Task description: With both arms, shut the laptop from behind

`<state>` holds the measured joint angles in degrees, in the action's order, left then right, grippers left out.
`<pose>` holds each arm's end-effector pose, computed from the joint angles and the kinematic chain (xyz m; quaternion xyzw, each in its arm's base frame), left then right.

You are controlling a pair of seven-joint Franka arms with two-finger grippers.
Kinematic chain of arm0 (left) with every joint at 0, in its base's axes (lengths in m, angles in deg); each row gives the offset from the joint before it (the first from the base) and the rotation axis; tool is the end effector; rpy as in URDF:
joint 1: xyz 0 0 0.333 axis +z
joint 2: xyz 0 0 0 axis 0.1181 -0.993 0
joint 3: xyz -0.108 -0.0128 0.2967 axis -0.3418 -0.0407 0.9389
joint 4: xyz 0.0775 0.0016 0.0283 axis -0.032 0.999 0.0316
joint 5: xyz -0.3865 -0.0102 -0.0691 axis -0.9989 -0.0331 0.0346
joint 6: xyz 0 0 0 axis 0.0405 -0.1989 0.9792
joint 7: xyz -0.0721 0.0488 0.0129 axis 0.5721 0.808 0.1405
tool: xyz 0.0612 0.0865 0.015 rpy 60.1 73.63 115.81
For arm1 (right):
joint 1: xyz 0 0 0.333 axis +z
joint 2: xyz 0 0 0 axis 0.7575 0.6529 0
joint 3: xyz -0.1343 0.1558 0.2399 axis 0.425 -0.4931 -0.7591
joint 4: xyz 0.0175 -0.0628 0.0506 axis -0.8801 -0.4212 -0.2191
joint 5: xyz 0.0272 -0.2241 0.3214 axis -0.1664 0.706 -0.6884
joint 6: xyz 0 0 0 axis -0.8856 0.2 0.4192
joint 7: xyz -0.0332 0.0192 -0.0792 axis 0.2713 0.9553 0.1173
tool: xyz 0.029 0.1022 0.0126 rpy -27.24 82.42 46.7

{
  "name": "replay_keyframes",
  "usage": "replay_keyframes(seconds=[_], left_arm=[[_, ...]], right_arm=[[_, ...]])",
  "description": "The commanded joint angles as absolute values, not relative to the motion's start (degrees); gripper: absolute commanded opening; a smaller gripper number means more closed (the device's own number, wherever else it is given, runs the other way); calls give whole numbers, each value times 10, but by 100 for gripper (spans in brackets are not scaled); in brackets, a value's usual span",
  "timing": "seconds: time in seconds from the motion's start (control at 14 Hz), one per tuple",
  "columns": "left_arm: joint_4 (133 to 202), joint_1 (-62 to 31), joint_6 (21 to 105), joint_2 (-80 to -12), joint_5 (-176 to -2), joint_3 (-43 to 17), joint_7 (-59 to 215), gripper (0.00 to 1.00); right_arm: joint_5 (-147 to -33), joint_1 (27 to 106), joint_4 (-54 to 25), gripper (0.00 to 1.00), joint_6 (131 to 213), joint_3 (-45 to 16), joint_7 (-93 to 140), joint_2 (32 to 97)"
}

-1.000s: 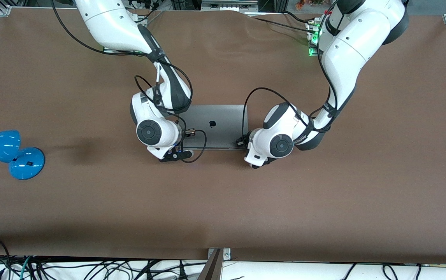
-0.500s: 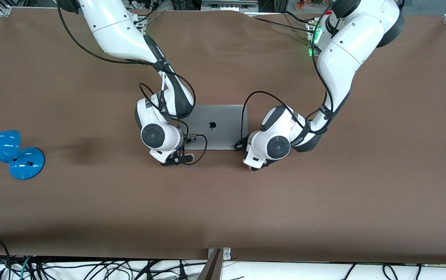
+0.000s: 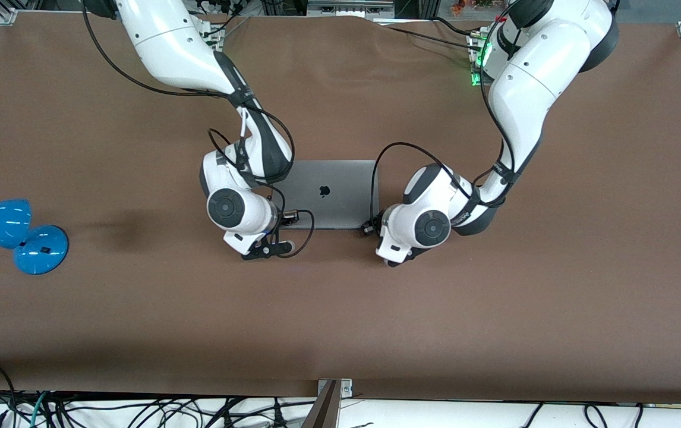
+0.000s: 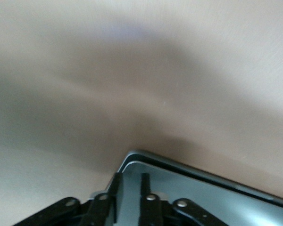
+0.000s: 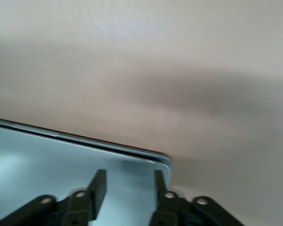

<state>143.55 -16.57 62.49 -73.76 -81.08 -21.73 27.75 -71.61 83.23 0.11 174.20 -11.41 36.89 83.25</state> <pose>0.6235 -0.3710 0.2012 0.9479 0.2400 -0.1909 0.0864 0.6191 0.3363 0.2322 -0.9902 -0.0790 0.0960 0.0632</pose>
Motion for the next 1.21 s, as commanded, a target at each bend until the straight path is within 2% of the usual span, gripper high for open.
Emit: replay_keyframes(seconds=[0.0, 0.36, 0.71, 0.93, 1.07, 1.14], left_arm=[[1437, -146, 548, -673, -803, -220, 284, 100], [1454, -128, 427, -549, -806, -208, 382, 100], [1535, -128, 390, -397, -806, -144, 461, 100], [1556, -130, 350, -322, -806, -91, 569, 100], [1574, -131, 329, -271, -807, -48, 649, 100], [1594, -131, 327, -239, -807, -24, 685, 100]], right_arm=[[-713, 811, -3, 100, 1678, -91, 358, 774], [-707, 808, -3, 100, 1552, 29, 344, 707], [-693, 809, 0, 100, 1496, 148, 262, 666], [-649, 802, 25, 100, 1469, 173, 203, 653], [-606, 789, 20, 100, 1477, 168, 209, 612], [-593, 763, 17, 100, 1477, 144, 208, 588]])
